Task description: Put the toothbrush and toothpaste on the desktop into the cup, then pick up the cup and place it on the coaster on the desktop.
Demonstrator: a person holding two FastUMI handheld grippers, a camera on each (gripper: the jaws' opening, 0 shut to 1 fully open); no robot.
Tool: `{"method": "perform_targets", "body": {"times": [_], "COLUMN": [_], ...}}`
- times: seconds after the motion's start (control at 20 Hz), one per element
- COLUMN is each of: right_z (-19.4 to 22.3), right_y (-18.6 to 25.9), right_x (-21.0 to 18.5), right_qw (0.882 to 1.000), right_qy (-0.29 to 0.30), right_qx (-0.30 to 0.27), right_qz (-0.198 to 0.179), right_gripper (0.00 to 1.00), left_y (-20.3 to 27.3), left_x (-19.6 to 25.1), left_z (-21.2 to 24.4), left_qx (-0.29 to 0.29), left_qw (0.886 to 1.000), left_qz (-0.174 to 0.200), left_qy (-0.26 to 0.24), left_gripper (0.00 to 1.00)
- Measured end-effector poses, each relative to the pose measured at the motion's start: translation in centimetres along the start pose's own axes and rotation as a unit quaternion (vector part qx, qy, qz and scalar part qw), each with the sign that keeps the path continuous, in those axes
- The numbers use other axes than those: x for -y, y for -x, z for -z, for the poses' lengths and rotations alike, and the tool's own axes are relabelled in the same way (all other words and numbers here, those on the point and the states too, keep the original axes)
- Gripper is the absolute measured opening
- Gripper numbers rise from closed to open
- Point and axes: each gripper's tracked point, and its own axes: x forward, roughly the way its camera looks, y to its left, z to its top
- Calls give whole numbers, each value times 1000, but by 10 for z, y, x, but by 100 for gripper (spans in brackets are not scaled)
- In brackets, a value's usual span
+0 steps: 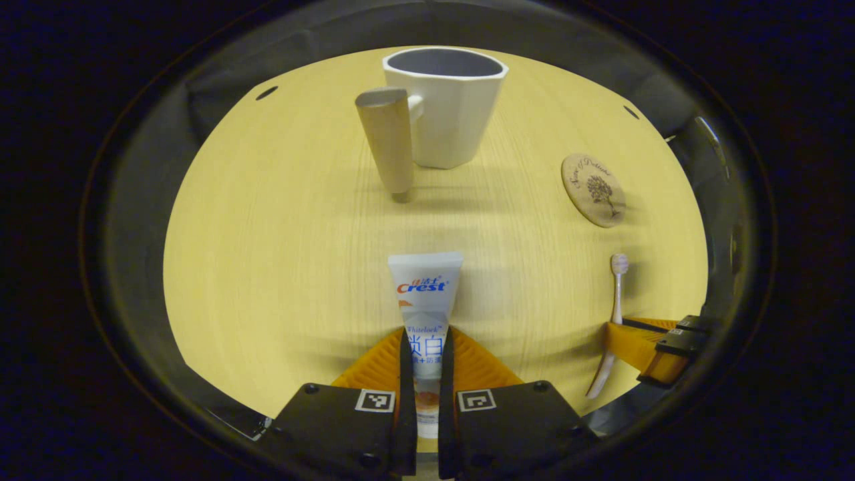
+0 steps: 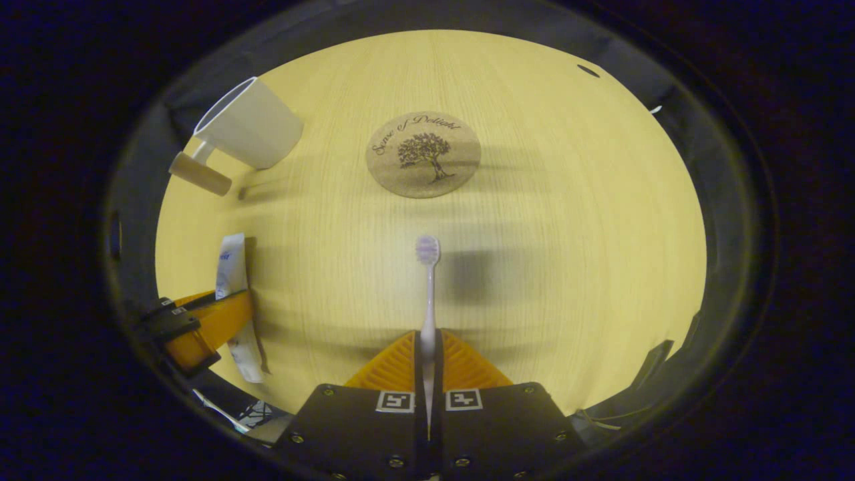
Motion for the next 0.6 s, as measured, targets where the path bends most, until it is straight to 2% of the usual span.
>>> {"method": "perform_targets", "body": {"times": [0.4,0.6], "right_z": [-1,-1], "right_y": [-1,-1], "right_x": [0,1], "right_qw": [1000,1000], "right_qy": [3,6], "right_qx": [3,3], "right_qz": [-3,-4], "right_gripper": [3,3], "left_y": [68,112], "left_x": [26,30], "left_z": [-25,-57], "left_qx": [55,91], "left_qw": [997,994], "left_qz": [43,63], "left_qy": [-9,-2], "left_gripper": [20,20]}}
